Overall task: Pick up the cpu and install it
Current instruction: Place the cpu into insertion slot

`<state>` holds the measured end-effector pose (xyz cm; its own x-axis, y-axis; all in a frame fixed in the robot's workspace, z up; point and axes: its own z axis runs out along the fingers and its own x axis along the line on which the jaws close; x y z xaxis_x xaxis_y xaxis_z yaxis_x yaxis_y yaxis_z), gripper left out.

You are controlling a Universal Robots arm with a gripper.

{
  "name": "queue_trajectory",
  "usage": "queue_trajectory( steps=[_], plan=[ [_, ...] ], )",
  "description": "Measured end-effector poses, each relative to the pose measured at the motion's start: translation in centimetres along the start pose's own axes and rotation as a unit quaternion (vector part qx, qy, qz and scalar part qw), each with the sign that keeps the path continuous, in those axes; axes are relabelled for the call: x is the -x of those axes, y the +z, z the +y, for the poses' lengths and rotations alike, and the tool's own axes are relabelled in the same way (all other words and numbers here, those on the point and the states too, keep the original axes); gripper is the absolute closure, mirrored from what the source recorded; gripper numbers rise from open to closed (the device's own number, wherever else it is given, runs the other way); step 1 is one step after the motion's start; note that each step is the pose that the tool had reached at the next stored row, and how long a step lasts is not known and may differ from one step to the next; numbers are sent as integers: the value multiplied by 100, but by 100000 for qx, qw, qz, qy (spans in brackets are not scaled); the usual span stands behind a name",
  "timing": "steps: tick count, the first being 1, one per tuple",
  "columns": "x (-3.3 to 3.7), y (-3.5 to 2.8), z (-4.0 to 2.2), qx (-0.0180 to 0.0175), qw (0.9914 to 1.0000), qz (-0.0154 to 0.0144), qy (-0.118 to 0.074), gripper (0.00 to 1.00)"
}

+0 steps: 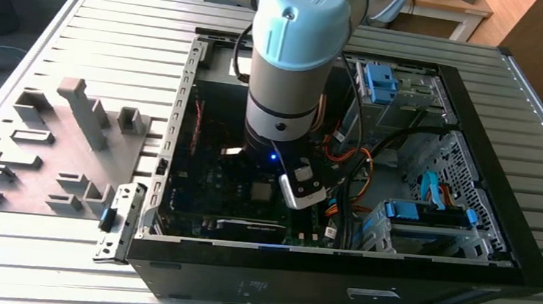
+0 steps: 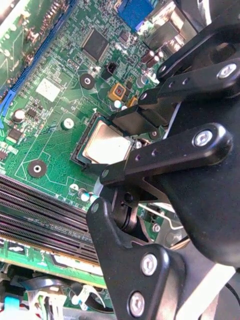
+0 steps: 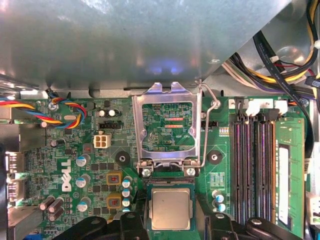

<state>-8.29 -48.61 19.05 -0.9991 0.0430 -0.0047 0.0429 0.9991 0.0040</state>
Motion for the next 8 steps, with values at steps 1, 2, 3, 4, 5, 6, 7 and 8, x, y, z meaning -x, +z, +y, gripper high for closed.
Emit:
queue_trajectory(
  steps=[1, 2, 3, 4, 5, 6, 7, 8],
  plan=[
    [-1, 2, 0, -3, 100000, -12, -3, 53],
    [-2, 3, 0, -1, 100000, -22, -3, 53],
    [-3, 6, 0, 2, 100000, -35, -1, 53],
    [-6, 7, 0, 4, 100000, -48, 2, 53],
    [-7, 8, 0, 0, 100000, -57, 0, 53],
    [-7, 8, 0, -9, 100000, -62, -6, 53],
    [-8, 9, 0, -1, 100000, -69, -7, 53],
    [-8, 9, 0, 0, 100000, -73, -6, 53]
  ],
)
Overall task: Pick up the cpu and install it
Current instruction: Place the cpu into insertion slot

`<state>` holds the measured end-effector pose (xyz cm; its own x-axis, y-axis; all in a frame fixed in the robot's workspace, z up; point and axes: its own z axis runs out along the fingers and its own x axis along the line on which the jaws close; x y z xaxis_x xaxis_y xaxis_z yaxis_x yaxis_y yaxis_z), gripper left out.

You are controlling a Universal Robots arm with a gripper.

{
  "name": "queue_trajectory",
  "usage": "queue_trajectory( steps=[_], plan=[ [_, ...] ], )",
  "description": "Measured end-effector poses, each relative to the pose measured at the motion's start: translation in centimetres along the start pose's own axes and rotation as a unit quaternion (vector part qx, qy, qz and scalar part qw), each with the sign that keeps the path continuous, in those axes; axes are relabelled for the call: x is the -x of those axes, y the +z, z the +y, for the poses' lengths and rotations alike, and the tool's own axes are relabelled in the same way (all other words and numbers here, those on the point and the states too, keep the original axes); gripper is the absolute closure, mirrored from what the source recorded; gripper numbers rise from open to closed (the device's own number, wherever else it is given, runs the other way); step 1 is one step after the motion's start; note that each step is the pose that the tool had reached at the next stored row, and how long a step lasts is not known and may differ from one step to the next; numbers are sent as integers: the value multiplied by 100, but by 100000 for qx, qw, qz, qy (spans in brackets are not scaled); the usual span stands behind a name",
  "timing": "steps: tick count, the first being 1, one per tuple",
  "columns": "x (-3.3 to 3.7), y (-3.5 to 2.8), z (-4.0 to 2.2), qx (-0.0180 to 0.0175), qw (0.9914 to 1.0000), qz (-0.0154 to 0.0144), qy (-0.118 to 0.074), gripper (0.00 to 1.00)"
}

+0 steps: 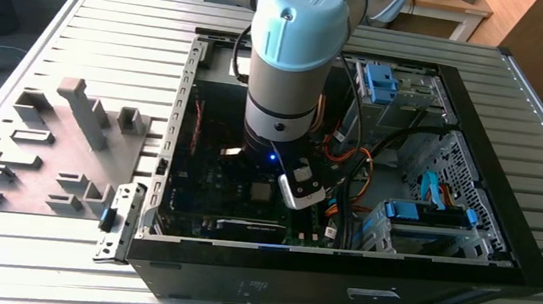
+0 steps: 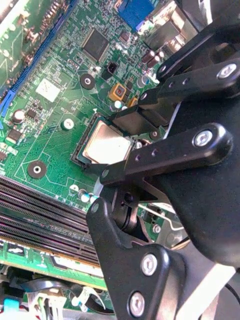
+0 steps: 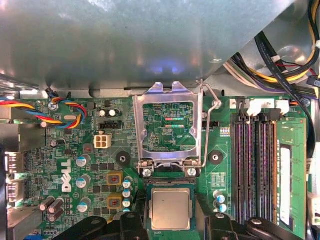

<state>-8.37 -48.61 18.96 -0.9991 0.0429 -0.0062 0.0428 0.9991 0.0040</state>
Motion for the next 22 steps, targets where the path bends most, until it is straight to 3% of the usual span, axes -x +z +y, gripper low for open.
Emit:
queue_trajectory(
  steps=[22],
  plan=[
    [0, 16, 0, 115, 100000, -8, 4, 53]
  ],
)
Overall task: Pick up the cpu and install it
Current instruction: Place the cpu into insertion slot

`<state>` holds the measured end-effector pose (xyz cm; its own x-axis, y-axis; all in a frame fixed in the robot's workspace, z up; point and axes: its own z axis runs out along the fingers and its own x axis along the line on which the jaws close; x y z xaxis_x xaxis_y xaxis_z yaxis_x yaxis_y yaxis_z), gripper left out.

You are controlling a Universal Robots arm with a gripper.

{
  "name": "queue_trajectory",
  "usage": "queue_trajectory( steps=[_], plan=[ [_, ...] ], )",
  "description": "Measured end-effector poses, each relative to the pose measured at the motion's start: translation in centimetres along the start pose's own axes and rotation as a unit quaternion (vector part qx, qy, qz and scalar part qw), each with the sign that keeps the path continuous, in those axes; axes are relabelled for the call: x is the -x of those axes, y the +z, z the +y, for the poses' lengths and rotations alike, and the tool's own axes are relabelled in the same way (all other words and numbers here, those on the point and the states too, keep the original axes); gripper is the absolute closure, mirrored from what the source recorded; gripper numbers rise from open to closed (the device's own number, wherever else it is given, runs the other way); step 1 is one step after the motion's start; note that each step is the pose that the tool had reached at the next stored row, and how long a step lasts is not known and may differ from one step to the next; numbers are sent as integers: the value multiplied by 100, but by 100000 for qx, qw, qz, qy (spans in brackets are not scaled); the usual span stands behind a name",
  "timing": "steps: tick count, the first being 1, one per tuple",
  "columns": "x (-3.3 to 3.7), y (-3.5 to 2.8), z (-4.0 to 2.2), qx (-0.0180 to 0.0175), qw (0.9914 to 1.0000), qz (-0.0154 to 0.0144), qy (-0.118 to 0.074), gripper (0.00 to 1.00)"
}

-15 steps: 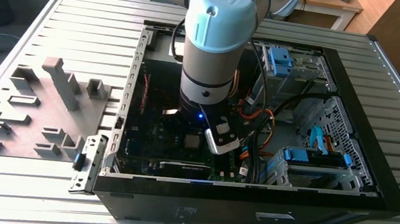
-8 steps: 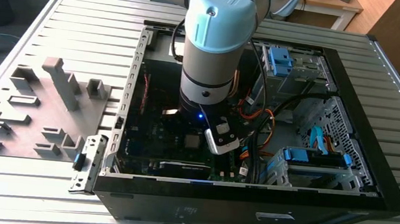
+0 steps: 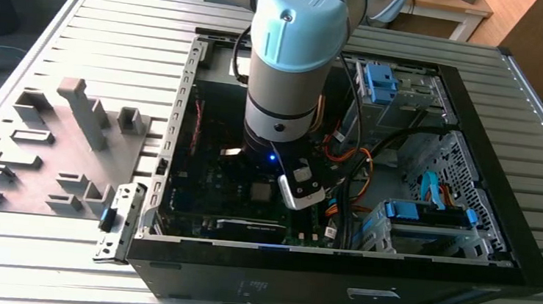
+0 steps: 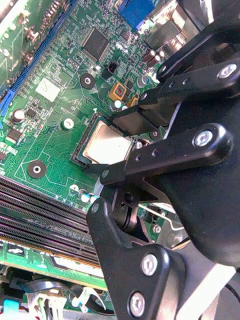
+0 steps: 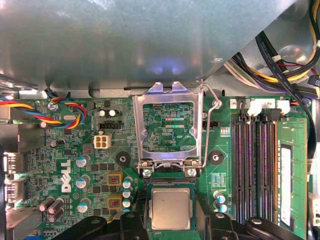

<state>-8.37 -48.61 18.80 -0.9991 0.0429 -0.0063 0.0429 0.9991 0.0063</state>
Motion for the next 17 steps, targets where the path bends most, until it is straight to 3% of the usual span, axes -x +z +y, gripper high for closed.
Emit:
queue_trajectory(
  steps=[6, 7, 17],
  plan=[
    [1, 2, 1, 39, 100000, -15, -8, 52],
    [1, 2, 1, 37, 100000, -7, -8, 45],
    [0, 0, 0, 58, 100000, 3, 2, 45]
  ],
)
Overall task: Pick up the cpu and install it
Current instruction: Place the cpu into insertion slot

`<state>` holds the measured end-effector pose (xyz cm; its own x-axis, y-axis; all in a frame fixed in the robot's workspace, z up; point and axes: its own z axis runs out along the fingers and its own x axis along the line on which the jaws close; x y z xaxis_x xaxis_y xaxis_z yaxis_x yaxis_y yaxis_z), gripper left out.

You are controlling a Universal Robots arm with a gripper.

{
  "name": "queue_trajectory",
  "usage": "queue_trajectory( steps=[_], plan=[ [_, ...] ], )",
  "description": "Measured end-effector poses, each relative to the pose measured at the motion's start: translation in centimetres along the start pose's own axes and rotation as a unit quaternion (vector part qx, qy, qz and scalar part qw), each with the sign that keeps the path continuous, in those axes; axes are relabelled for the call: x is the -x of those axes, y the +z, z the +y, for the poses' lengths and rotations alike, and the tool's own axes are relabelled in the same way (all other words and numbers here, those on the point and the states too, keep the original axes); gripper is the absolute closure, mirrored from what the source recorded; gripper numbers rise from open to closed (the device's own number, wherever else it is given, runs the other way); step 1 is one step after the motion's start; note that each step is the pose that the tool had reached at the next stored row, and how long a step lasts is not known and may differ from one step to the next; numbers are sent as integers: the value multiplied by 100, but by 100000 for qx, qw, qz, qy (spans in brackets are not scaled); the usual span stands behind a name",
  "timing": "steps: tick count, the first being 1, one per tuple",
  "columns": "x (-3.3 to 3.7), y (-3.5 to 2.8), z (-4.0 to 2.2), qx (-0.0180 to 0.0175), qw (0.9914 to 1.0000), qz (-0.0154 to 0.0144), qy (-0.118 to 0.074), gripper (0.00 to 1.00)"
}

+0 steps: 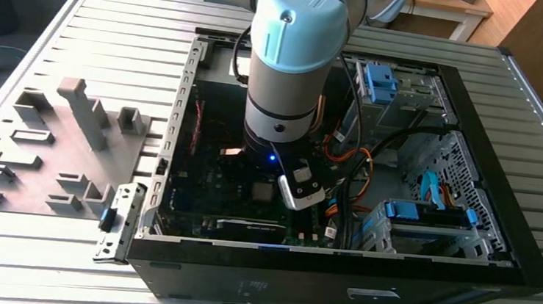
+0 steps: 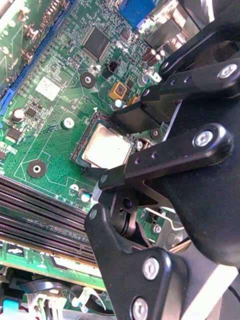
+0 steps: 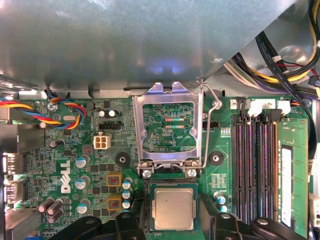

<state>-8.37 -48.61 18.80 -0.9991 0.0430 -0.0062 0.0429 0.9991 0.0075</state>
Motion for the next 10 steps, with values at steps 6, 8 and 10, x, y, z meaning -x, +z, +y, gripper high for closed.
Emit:
queue_trajectory(
  steps=[6, 8, 10],
  plan=[
    [0, 0, 0, 17, 100000, 0, 0, 45],
    [0, 0, 0, 23, 100000, 2, 0, 45],
    [-1, -2, -1, 1, 100000, 19, 3, 47]
  ],
)
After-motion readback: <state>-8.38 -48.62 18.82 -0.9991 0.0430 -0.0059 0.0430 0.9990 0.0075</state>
